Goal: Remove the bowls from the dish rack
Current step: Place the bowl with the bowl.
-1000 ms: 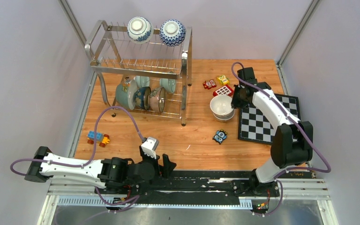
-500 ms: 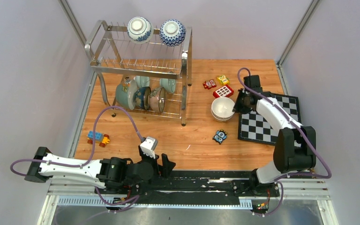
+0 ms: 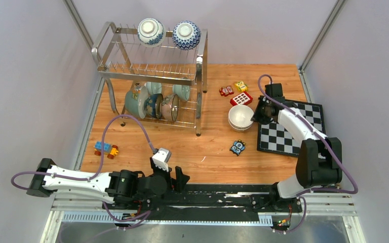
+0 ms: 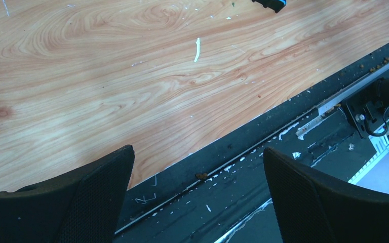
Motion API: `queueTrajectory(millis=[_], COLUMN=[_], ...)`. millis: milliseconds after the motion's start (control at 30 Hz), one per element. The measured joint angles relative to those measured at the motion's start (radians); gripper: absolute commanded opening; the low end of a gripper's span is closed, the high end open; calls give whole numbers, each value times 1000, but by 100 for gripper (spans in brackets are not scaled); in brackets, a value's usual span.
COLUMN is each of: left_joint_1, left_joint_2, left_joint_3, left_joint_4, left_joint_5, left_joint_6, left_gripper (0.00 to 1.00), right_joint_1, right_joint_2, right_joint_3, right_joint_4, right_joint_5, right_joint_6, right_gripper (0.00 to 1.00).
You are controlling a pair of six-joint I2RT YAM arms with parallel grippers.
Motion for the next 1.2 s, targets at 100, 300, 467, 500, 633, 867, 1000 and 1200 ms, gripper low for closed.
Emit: queueTrajectory(millis=[100, 300, 467, 500, 633, 867, 1000, 1200], left_joint_1=[0, 0, 0, 0, 0, 0, 0, 0], left_joint_2=[0, 0, 0, 0, 0, -5, -25, -91], left_joint_3=[0, 0, 0, 0, 0, 0, 0, 8], left_joint_4=[0, 0, 0, 0, 0, 0, -15, -116], left_joint_5=[0, 0, 0, 0, 0, 0, -11, -64], left_joint_6=[0, 0, -1, -1, -1, -1, -3, -16], left_gripper=[99, 99, 99, 99, 99, 100, 100, 100], right_joint_1=[0, -3, -3, -3, -3, -3, -3, 10], right_joint_2=[0, 0, 0, 0, 0, -11, -56, -237], right_joint_3=[-2, -13, -14, -14, -14, -4, 34, 114], right_joint_4=[2, 13, 15, 15, 17, 0, -40, -76], right_joint_5=[0, 0, 1, 0, -4, -7, -8, -48], right_joint_6=[0, 2, 2, 2, 9, 10, 7, 2], right_gripper=[3, 3, 15, 19, 46, 75, 77, 76])
